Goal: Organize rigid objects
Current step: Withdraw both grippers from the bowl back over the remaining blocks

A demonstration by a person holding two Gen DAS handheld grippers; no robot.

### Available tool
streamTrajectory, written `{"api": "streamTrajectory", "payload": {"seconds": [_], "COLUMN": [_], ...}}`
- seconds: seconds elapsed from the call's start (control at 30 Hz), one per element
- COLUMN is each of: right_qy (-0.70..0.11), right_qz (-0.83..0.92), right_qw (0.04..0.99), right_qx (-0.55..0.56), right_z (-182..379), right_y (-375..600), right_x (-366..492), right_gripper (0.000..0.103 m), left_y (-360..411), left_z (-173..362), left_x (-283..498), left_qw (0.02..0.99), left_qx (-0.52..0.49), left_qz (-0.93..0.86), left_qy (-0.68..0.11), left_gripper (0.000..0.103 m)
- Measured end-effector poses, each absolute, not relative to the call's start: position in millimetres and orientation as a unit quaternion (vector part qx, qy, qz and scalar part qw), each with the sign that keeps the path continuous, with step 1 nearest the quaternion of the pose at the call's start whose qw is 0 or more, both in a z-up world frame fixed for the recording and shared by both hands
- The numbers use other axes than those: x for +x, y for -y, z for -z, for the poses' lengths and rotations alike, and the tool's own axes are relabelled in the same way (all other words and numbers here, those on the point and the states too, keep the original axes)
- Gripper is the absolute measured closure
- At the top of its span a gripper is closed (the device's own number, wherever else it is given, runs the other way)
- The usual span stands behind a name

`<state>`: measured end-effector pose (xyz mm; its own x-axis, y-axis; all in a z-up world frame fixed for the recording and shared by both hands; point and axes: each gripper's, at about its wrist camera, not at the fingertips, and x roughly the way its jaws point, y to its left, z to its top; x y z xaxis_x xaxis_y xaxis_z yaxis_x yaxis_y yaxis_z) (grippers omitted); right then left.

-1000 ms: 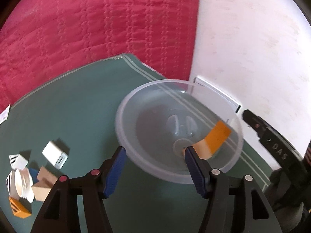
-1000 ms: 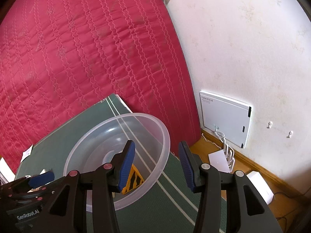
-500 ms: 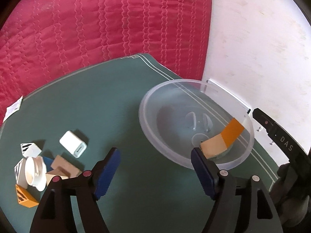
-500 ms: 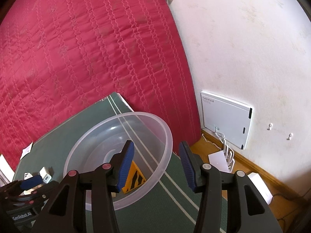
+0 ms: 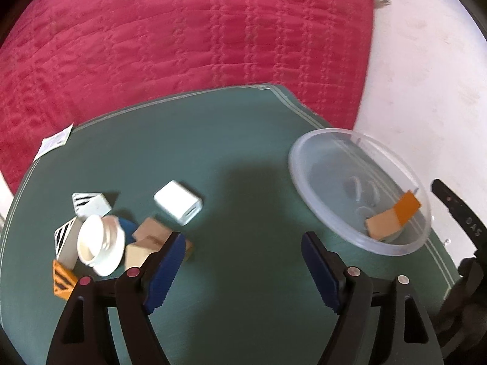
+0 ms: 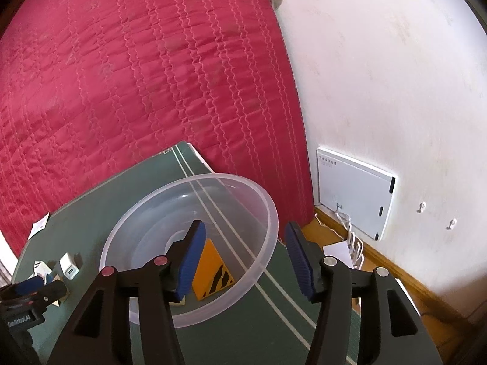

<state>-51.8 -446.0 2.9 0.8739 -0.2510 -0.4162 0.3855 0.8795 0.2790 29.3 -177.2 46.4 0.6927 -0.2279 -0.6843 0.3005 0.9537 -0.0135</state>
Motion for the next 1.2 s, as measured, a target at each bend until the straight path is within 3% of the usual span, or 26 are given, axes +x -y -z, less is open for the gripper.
{"api": "streamTrajectory", "payload": {"seconds": [0.63, 1.2], "right_qy": [-0.200, -0.257], "right_qz": [0.046, -0.028], "right_qw": [0.975, 0.962], "right_qx": [0.082, 0.088], "right_z": [-9, 1], "right_y": [354, 317], "right_x": [-63, -57], "right_gripper": [0.043, 0.043], "left_y": [97, 22], "left_z": [-52, -34], "left_x": [18, 20], "left_qw": [0.930, 0.924], "left_qx": [0.015, -0.017], "left_qz": [0.035, -0.047], "left_qy": [-0.366, -0.379], "left_gripper": [0.021, 0.016]}}
